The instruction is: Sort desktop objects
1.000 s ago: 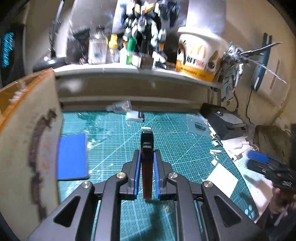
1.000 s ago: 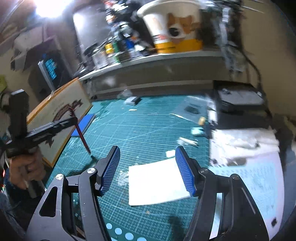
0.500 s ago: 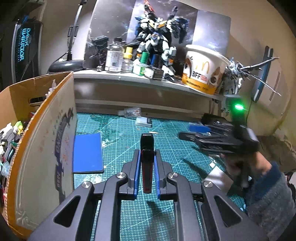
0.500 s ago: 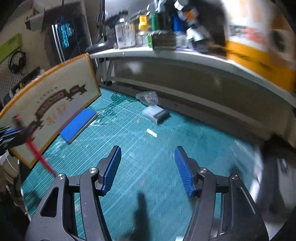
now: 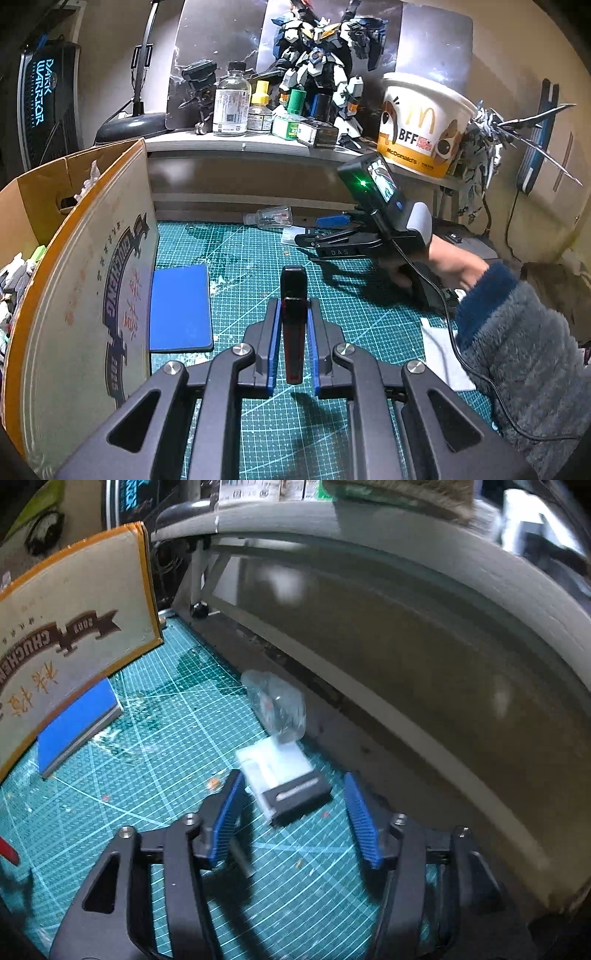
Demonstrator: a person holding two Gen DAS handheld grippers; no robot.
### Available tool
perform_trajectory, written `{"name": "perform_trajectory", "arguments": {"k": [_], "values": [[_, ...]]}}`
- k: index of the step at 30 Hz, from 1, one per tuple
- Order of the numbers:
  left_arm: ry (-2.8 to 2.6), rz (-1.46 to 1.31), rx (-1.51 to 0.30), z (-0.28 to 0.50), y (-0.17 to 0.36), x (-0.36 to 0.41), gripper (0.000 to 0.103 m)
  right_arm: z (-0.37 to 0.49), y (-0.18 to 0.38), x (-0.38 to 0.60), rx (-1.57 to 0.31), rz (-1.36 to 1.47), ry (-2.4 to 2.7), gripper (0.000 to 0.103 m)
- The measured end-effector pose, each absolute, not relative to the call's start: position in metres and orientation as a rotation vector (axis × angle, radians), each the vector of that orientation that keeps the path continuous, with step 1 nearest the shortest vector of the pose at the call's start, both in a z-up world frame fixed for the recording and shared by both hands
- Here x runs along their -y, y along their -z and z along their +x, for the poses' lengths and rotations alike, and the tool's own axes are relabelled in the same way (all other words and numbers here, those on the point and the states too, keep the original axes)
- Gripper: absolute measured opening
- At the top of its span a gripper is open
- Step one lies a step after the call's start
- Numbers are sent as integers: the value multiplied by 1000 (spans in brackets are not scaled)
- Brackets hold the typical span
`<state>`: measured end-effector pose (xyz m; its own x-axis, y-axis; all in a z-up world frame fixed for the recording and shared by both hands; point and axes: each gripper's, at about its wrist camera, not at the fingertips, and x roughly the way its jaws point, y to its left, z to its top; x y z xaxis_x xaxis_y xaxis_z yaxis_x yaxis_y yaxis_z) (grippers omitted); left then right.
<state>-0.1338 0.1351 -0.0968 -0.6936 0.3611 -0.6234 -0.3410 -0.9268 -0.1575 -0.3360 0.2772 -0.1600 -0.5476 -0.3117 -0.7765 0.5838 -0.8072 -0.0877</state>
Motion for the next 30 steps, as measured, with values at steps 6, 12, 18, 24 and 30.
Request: {"name": "perform_trajectory", "arguments": {"k": [6,12,18,24,30], "values": [[-2586,-970,45,-139,97,-134,13,-344,165,-272,-458,1096,2245,48],[-2580,-968,50,-134,96,-132,13,-321,154,-276,-426,1095,2290,44],[-2579,-938,46,-122,91,-130,13,-254,118,-290,-393,1035,2410,44],[-2580,-927,49,-105,92,-119,13,-171,89,-300,-319,996,2574,44],[-2619,-879,22,-88,84,-114,13,-97,55,-323,-120,966,2772,42]]}}
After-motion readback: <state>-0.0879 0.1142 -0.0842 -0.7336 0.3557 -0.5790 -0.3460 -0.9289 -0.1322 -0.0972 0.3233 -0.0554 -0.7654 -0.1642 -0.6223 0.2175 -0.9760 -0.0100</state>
